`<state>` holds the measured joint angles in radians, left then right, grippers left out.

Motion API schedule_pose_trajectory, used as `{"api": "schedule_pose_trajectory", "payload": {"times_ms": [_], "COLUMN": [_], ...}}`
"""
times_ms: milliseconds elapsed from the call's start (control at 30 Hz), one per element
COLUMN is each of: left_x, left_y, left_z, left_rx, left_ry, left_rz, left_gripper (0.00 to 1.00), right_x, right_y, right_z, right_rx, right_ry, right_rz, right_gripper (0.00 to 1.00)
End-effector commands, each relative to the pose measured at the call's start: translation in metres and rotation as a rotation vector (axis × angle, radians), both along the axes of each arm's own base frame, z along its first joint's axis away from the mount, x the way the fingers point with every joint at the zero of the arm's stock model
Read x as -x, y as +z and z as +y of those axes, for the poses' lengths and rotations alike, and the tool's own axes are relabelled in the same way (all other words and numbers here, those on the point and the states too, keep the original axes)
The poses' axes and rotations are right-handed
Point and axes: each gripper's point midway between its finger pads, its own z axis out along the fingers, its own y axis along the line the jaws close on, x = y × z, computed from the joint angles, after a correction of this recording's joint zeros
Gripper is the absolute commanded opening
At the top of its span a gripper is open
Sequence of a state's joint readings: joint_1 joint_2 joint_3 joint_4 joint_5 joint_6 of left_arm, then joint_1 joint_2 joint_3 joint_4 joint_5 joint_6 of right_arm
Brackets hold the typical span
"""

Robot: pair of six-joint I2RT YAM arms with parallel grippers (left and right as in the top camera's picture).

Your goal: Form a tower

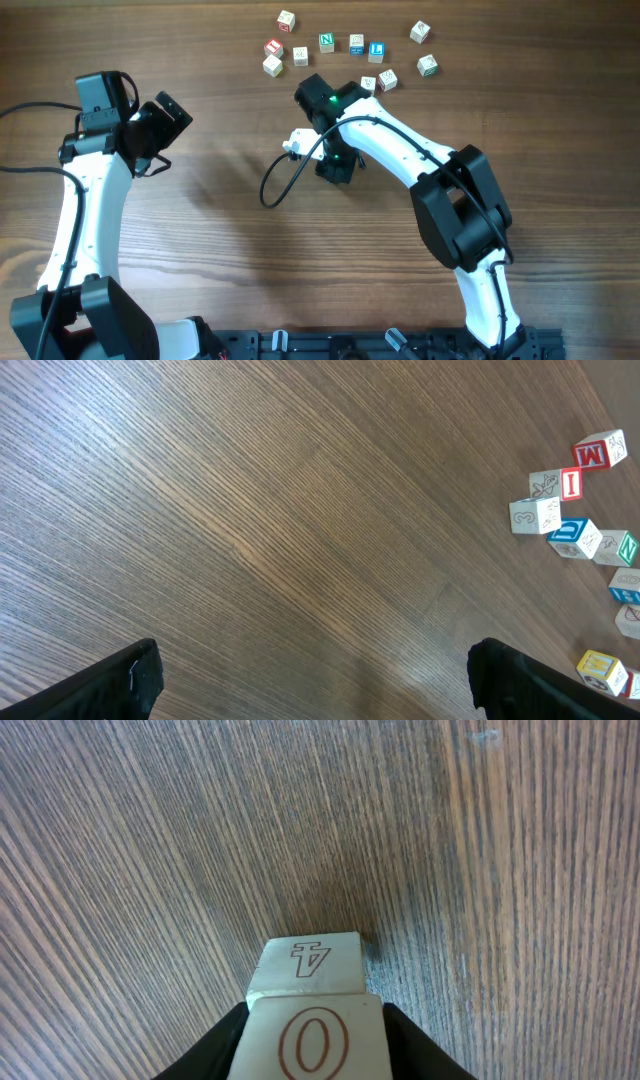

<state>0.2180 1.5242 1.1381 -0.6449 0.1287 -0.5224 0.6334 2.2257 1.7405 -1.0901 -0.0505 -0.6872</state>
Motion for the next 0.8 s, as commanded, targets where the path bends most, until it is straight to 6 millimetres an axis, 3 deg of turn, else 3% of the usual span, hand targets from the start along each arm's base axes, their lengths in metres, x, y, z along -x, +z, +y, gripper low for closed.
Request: {"api": "schedule_pose_trajectory", "payload": {"times_ms": [0, 267, 367, 533, 567, 600, 700, 767], "left_x": [0.002, 0.002, 0.002, 0.002, 0.002, 0.002, 0.002, 0.002], "left_y": [-0.002, -0.002, -0.002, -0.002, -0.002, -0.002, -0.002, -0.002], "left_z": [0.001, 0.001, 0.001, 0.001, 0.001, 0.001, 0.001, 0.001], "left_rx": [0.0, -0.001, -0.001, -0.001, 0.0, -0.001, -0.001, -0.001], "left_ry": [0.012, 0.011, 0.011, 0.011, 0.012, 0.011, 0.011, 0.011], "left_rz": [0.006, 0.006, 0.006, 0.006, 0.006, 0.006, 0.006, 0.006], "left_gripper": [1.0, 1.0, 1.0, 1.0, 1.0, 1.0, 1.0, 1.0], "right_x": [0.003, 0.003, 0.003, 0.003, 0.003, 0.003, 0.0, -0.004], "right_y": [-0.005, -0.005, -0.005, -0.005, -0.005, -0.005, 0.01, 0.037], "right_z": [0.001, 0.0, 0.0, 0.0, 0.0, 0.001, 0.01, 0.019], "right_rx": [0.005, 0.007, 0.007, 0.006, 0.006, 0.005, -0.036, -0.093], "right_ry": [0.021, 0.021, 0.02, 0.02, 0.016, 0.006, -0.039, -0.064], "right_rz": [0.012, 0.013, 0.013, 0.012, 0.012, 0.012, 0.014, -0.018], "right_gripper": [0.35, 0.33, 0.49, 0.62, 0.71, 0.99, 1.0, 1.0]}}
